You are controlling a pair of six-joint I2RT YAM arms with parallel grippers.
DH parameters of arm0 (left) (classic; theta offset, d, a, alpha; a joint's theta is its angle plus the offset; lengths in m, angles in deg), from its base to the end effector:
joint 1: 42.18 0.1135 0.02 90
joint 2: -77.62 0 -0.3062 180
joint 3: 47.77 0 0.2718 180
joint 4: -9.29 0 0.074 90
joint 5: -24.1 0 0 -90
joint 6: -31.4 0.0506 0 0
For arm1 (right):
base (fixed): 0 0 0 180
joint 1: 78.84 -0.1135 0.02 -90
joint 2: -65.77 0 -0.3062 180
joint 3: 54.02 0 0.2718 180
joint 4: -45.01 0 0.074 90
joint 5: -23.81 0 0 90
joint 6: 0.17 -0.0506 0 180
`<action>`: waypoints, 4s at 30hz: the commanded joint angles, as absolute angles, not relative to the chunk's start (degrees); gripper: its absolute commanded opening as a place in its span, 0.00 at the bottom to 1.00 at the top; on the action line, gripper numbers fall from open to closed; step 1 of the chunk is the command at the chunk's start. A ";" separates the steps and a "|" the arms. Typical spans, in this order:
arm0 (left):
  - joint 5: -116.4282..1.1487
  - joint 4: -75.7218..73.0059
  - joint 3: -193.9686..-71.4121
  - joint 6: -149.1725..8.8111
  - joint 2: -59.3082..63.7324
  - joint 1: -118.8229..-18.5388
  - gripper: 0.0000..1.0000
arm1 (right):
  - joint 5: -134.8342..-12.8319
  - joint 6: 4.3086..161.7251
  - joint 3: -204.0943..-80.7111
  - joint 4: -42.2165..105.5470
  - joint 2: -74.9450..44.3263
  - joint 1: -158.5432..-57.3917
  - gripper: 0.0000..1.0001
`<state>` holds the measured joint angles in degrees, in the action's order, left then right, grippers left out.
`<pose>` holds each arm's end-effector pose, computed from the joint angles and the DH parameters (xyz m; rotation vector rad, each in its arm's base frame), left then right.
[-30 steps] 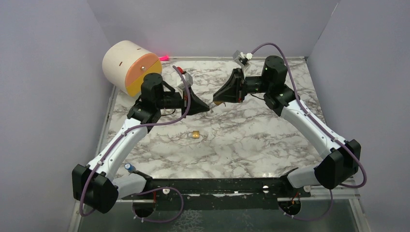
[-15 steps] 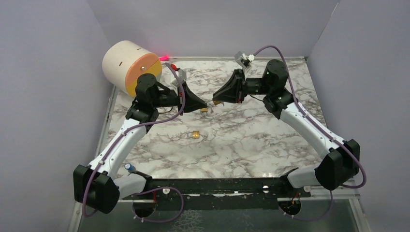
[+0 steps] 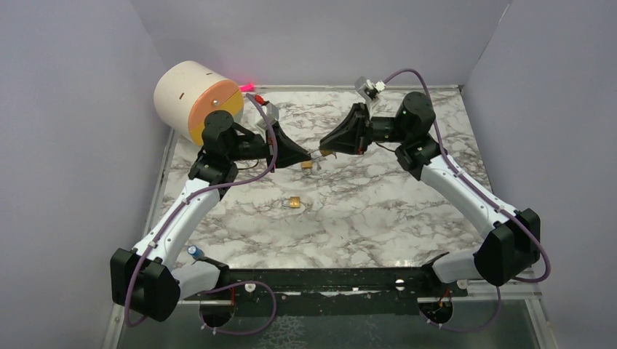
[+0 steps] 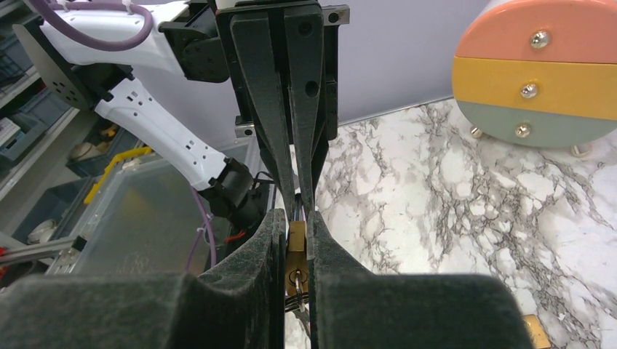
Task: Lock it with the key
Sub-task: Lock the lock.
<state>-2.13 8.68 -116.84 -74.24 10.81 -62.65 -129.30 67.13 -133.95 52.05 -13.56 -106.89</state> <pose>0.2346 -0.1360 0.4085 0.9909 1.4128 -1.3231 0.2710 0.1955 0.4301 -1.0461 1.3514 1.4613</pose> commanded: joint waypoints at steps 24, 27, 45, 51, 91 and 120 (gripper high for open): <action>-9.84 11.92 -113.96 -71.31 11.74 -58.14 0.00 | -117.72 64.19 -128.40 57.43 -7.42 -99.76 0.62; -8.19 11.99 -113.70 -71.17 11.05 -57.92 0.00 | -119.09 63.35 -126.46 60.04 -6.89 -98.54 0.62; -2.82 12.98 -114.05 -73.11 7.48 -57.91 0.00 | -122.80 60.85 -122.71 69.15 -11.75 -101.23 0.62; -2.93 12.96 -113.92 -73.10 7.73 -57.91 0.00 | -121.16 63.70 -124.53 65.42 -13.80 -103.28 0.59; -1.50 10.67 -114.05 -71.45 8.63 -58.00 0.00 | -121.24 64.64 -125.58 65.22 -13.83 -103.98 0.01; -2.75 8.13 -114.18 -68.51 10.94 -58.00 0.00 | -111.10 60.39 -119.14 67.04 -4.07 -95.54 0.01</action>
<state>-3.18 7.48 -114.06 -69.85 9.04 -58.26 -117.61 62.76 -121.40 64.16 -6.13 -96.69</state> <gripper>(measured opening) 0.009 0.016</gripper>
